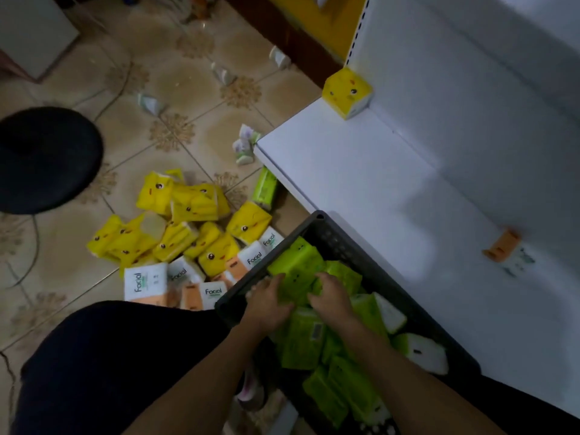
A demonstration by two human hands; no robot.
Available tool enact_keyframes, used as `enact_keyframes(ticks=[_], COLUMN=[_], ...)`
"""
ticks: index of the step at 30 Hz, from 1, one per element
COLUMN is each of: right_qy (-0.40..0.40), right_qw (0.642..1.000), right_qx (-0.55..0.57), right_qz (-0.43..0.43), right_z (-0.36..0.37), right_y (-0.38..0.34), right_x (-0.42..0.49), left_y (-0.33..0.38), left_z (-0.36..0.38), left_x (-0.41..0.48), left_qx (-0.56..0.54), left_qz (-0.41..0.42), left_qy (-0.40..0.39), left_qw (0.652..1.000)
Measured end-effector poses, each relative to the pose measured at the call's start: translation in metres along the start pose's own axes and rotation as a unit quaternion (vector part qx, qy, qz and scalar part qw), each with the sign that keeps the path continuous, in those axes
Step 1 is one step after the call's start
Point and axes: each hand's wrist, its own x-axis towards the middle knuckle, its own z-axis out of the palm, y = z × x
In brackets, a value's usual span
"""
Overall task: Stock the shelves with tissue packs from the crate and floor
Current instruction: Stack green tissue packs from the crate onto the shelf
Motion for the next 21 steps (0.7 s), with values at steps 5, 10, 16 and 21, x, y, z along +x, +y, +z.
enact_keyframes(ticks=[5, 10, 16, 21], right_qy=[0.025, -0.053, 0.076, 0.082], right_qw=[0.994, 0.988, 0.992, 0.994], right_qx=[0.091, 0.137, 0.089, 0.064], right_qz=[0.052, 0.046, 0.053, -0.04], right_z=[-0.003, -0.013, -0.024, -0.068], right_y=[-0.006, -0.017, -0.013, -0.022], right_x=[0.039, 0.058, 0.04, -0.01], left_y=[-0.004, 0.0, 0.02, 0.043], left_z=[0.001, 0.013, 0.013, -0.01], left_x=[0.026, 0.033, 0.028, 0.0], left_qx=[-0.118, -0.212, -0.178, -0.087], left_qz=[-0.055, -0.073, -0.088, -0.01], left_qy=[-0.01, 0.012, 0.03, -0.047], left_qw=[0.991, 0.974, 0.98, 0.995])
